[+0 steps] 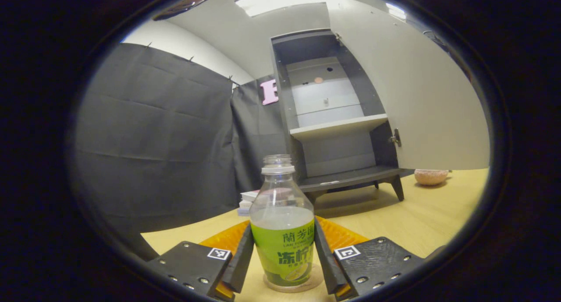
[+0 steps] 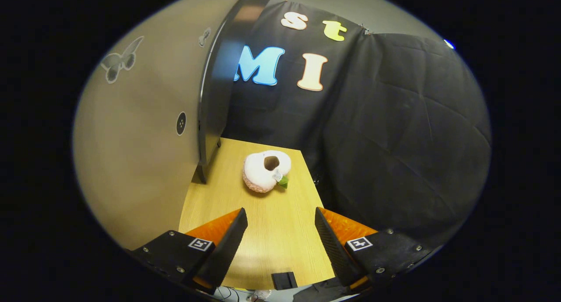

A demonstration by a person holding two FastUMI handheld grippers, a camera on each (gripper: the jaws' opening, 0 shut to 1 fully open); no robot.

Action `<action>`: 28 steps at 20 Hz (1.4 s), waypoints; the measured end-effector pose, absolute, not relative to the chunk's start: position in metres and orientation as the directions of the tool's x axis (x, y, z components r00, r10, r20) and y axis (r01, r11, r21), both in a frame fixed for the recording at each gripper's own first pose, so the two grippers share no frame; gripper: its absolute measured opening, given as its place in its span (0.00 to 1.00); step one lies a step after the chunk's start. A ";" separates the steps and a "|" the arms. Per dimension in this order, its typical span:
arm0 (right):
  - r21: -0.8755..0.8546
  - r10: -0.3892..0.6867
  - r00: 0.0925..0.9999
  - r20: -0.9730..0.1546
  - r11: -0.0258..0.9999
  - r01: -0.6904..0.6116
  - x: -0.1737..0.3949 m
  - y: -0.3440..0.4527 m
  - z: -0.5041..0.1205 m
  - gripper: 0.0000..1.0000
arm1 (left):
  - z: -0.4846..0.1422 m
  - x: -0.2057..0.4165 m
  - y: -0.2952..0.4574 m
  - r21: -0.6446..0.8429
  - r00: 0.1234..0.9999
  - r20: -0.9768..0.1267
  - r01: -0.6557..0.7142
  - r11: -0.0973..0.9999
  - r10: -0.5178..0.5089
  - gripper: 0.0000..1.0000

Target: Open the cabinet door with the right hand, grasp the bottle in the cabinet with the left hand and place it on the coaster, then close the cabinet door with the right hand.

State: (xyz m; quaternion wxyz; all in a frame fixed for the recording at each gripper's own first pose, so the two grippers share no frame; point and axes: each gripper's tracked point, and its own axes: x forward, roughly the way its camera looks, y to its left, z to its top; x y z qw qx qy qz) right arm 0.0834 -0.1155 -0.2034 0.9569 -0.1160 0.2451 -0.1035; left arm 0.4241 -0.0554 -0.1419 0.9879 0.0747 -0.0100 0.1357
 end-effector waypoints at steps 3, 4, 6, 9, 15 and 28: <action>-0.255 -0.244 0.846 -0.474 0.958 0.133 0.072 -0.109 -0.215 0.96 | -0.141 0.424 -0.060 0.130 0.969 0.016 -0.246 0.961 0.246 0.77; -0.252 -0.242 0.843 -0.480 0.959 0.131 0.071 -0.109 -0.217 0.95 | -0.142 0.425 -0.062 0.123 0.972 0.014 -0.236 0.964 0.236 0.89; -0.254 -0.239 0.843 -0.482 0.959 0.127 0.067 -0.109 -0.220 0.95 | -0.136 0.426 -0.061 0.124 0.974 0.022 -0.227 0.966 0.226 0.85; -0.253 -0.227 0.846 -0.483 0.961 0.113 0.060 -0.108 -0.222 0.95 | -0.130 0.427 -0.059 0.137 0.973 0.021 -0.232 0.963 0.231 0.89; -0.205 -0.208 0.863 -0.461 0.971 0.124 0.055 -0.109 -0.213 0.95 | -0.092 0.429 -0.053 0.134 0.969 0.068 -0.246 0.960 0.239 0.89; -0.067 -0.099 0.938 -0.332 0.994 0.081 0.071 -0.091 -0.155 0.96 | 0.051 0.416 -0.079 -0.005 0.975 0.161 -0.155 0.988 0.153 0.85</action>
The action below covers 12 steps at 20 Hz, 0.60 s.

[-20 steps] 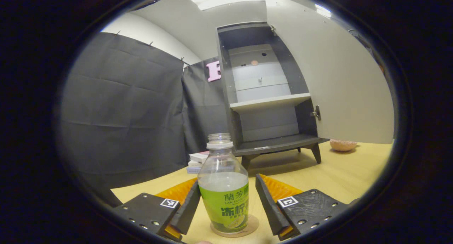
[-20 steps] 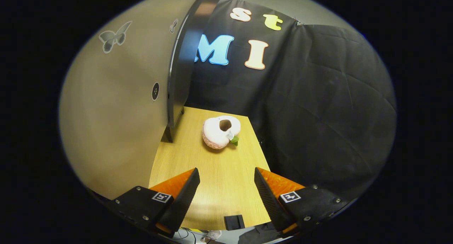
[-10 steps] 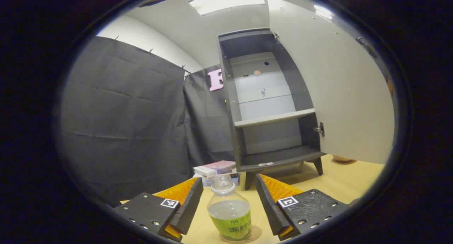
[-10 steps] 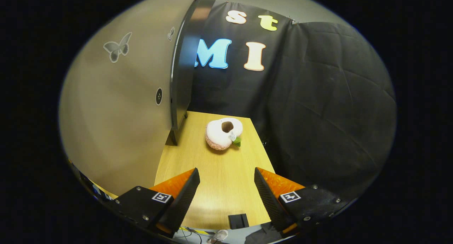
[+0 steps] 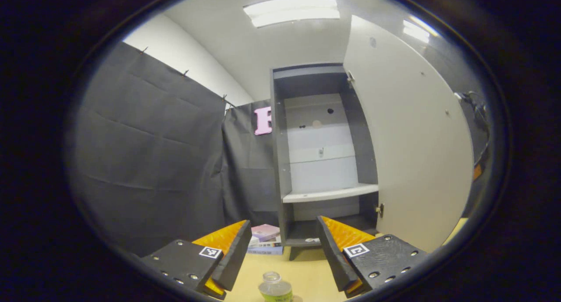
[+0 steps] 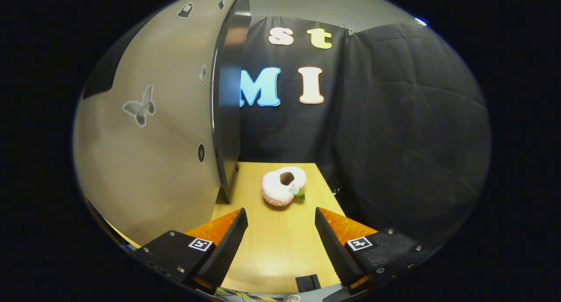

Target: Open the cabinet door with the right hand, grasp the bottle in the cabinet with the left hand and place it on the coaster, then close the cabinet door with the right hand.

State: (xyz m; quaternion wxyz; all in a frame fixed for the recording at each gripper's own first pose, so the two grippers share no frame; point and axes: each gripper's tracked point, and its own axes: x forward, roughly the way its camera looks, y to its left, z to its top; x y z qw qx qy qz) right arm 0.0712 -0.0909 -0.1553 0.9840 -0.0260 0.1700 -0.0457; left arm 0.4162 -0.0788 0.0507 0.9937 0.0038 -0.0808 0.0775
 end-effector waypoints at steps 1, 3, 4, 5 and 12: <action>-0.060 -0.074 0.946 -0.315 0.997 0.058 0.073 -0.082 -0.144 0.95 | 0.057 0.419 -0.084 -0.032 0.980 0.140 -0.142 0.989 0.145 0.85; -0.031 -0.060 0.967 -0.246 0.998 0.054 0.073 -0.077 -0.109 0.95 | 0.059 0.419 -0.080 -0.010 0.985 0.076 -0.155 0.988 0.155 0.89; 0.004 -0.061 0.976 -0.208 0.998 0.063 0.077 -0.076 -0.092 0.96 | 0.058 0.423 -0.082 0.013 0.987 0.045 -0.155 0.988 0.154 0.89; 0.039 -0.073 0.981 -0.178 0.996 0.081 0.079 -0.077 -0.077 0.95 | 0.059 0.424 -0.084 0.038 0.989 0.021 -0.147 0.988 0.147 0.89; 0.147 -0.169 0.985 -0.023 0.974 0.171 0.064 -0.099 -0.007 0.94 | 0.109 0.443 -0.095 0.112 0.998 0.065 -0.018 0.994 0.011 0.90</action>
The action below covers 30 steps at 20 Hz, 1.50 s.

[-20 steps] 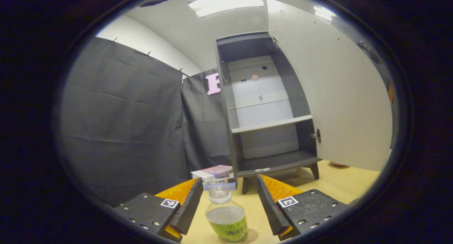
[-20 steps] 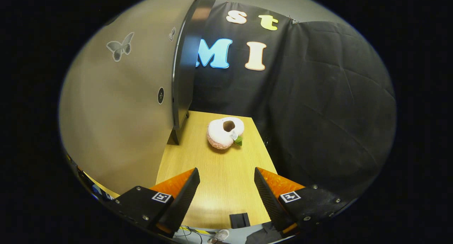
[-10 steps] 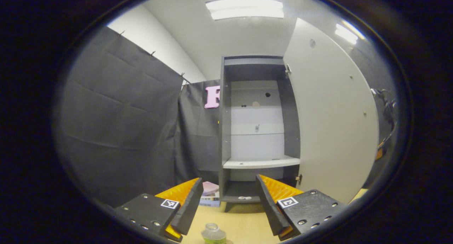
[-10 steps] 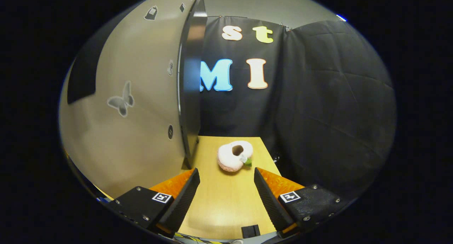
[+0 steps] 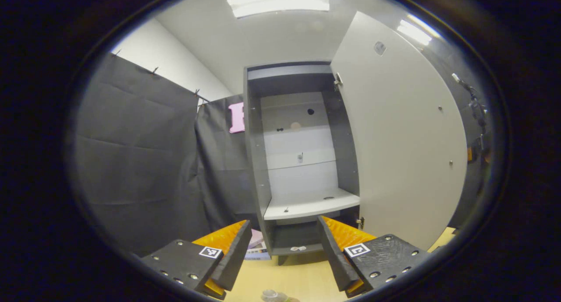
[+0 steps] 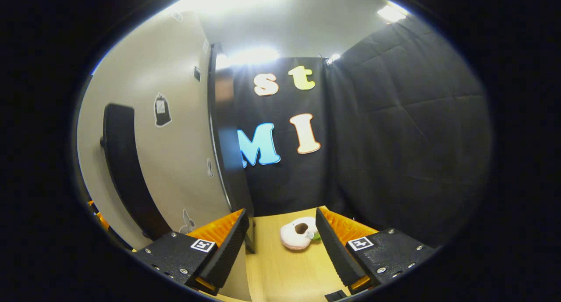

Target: Open the cabinet door with the right hand, grasp the bottle in the cabinet with the left hand and place it on the coaster, then close the cabinet door with the right hand.

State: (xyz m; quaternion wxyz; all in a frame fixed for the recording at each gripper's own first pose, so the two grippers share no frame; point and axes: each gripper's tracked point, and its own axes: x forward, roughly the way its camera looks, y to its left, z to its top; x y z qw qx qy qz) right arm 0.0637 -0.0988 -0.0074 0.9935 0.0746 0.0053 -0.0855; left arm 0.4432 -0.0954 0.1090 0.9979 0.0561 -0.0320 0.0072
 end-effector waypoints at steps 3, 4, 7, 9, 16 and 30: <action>0.192 -0.156 0.986 0.056 0.971 0.143 0.053 -0.097 0.028 0.94 | 0.104 0.456 -0.097 0.059 0.999 0.035 -0.010 0.998 0.008 0.90; 0.182 -0.142 0.988 0.068 0.975 0.127 0.051 -0.092 0.032 0.94 | 0.100 0.457 -0.094 0.048 1.000 0.010 -0.015 0.999 0.014 0.90; 0.122 -0.093 0.990 0.105 0.989 0.080 0.045 -0.076 0.043 0.95 | 0.099 0.459 -0.087 0.040 0.999 -0.020 -0.028 0.999 0.029 0.90; 0.094 -0.055 0.993 0.108 0.995 0.045 0.041 -0.064 0.043 0.95 | 0.099 0.460 -0.084 0.045 0.999 -0.027 -0.030 0.999 0.032 0.86; 0.003 0.056 0.996 0.074 0.998 -0.056 0.021 -0.042 0.035 0.94 | 0.093 0.458 -0.074 0.046 0.996 -0.046 -0.072 0.996 0.075 0.81; 0.080 0.180 0.982 0.049 0.980 -0.183 0.016 0.066 0.027 0.92 | 0.081 0.456 -0.010 0.049 0.994 -0.078 -0.077 0.996 0.081 0.86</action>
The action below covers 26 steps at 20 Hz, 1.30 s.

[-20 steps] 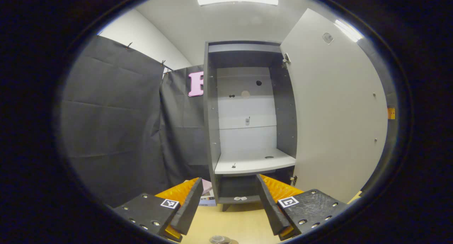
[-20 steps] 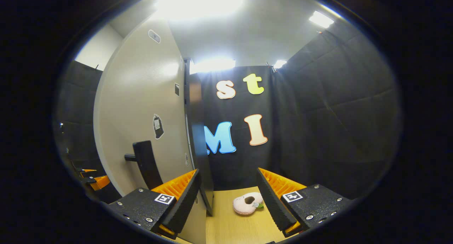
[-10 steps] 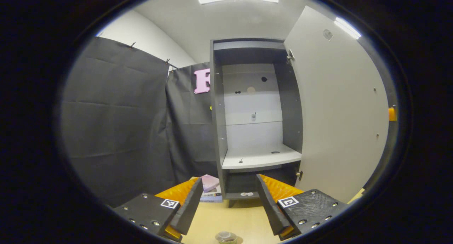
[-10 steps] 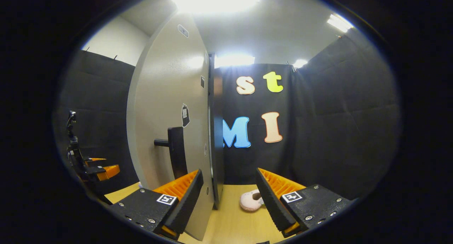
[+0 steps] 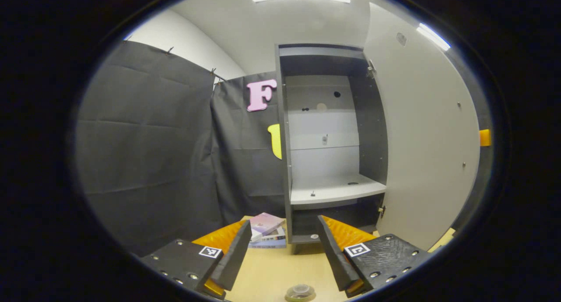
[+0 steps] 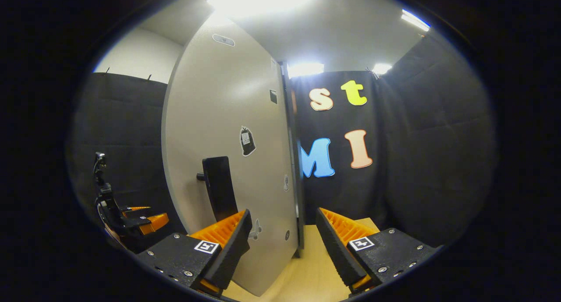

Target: Open the cabinet door with the right hand, grasp the bottle in the cabinet with the left hand and place it on the coaster, then close the cabinet door with the right hand.

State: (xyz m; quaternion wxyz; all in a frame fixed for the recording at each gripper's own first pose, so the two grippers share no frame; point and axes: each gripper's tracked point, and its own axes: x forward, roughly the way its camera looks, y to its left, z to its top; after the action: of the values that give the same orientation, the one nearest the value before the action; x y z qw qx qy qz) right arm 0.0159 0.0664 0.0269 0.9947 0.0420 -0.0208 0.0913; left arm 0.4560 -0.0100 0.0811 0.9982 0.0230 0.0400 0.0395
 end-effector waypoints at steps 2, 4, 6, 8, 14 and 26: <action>0.080 0.188 0.981 0.056 0.978 -0.192 0.021 0.087 0.026 0.92 | 0.071 0.463 0.008 0.061 0.993 -0.091 -0.065 0.996 0.070 0.81; 0.093 0.195 0.980 0.050 0.976 -0.199 0.027 0.106 0.023 0.92 | 0.068 0.465 0.022 0.073 0.993 -0.097 -0.062 0.995 0.069 0.86; 0.122 0.213 0.976 0.049 0.968 -0.217 0.032 0.123 0.021 0.92 | 0.074 0.463 0.032 0.093 0.995 -0.082 -0.057 0.994 0.065 0.90; 0.128 0.243 0.968 0.057 0.960 -0.249 0.042 0.141 0.022 0.92 | 0.077 0.457 0.042 0.116 0.995 -0.070 -0.069 0.991 0.078 0.86; 0.179 0.338 0.940 0.041 0.924 -0.339 0.080 0.193 0.005 0.93 | 0.070 0.445 0.050 0.113 0.990 -0.087 -0.098 0.989 0.108 0.86; 0.043 0.247 0.969 0.006 0.968 -0.247 0.056 0.202 -0.004 0.95 | 0.093 0.462 0.009 0.055 0.999 -0.022 -0.044 0.998 0.046 0.90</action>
State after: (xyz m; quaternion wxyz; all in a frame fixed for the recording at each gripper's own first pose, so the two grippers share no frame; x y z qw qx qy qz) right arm 0.0557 0.2021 -0.0039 0.9920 0.0216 -0.0002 0.1243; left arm 0.4619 0.0086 0.0925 0.9993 0.0271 0.0115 0.0225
